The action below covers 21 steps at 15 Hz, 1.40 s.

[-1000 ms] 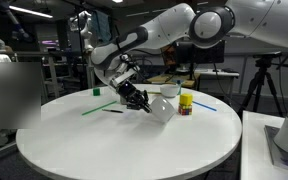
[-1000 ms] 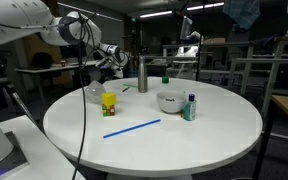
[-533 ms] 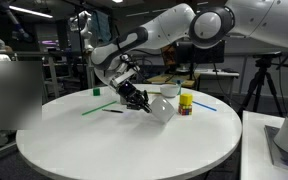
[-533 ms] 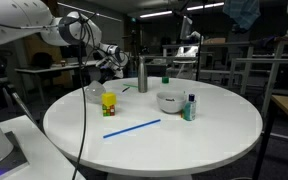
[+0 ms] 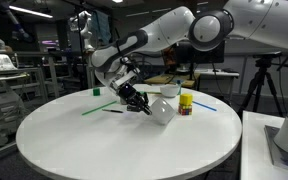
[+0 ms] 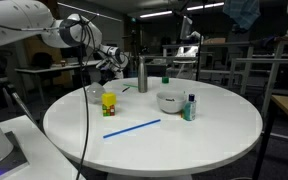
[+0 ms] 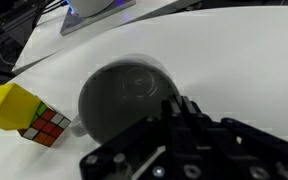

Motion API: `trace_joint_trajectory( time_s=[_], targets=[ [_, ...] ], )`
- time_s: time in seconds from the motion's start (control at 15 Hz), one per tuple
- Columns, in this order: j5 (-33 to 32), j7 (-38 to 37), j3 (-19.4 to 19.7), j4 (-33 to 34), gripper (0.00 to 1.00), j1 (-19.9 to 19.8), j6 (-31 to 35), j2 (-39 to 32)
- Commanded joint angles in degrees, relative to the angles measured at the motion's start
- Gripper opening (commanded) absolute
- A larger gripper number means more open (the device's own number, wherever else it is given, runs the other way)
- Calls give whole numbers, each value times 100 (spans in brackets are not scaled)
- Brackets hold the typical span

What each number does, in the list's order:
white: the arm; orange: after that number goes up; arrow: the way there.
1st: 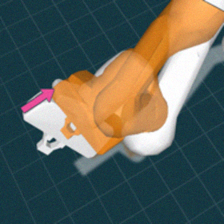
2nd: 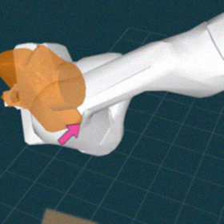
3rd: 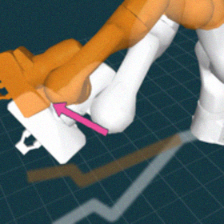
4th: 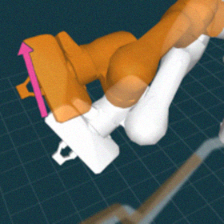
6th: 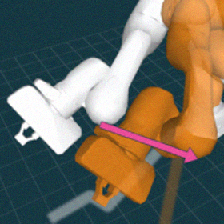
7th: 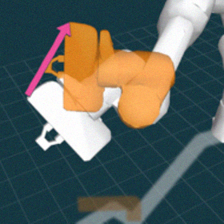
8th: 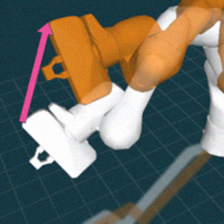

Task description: Change the Position of the cup and put it horizontally

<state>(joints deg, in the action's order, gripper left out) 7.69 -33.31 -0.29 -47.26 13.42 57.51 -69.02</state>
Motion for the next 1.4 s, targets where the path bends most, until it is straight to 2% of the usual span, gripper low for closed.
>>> trace_joint_trajectory(
  time_s=[0.0,0.87,0.93,1.0,1.33],
  targets=[
    [171,-281,20,507,2,-42,-413,-231],
    [222,-375,4,744,2,-80,-460,-462],
    [219,-386,6,749,32,-78,-460,-464],
    [206,-390,7,759,34,-74,-515,-470],
    [211,-442,16,856,70,-70,-762,-472]
  ],
)
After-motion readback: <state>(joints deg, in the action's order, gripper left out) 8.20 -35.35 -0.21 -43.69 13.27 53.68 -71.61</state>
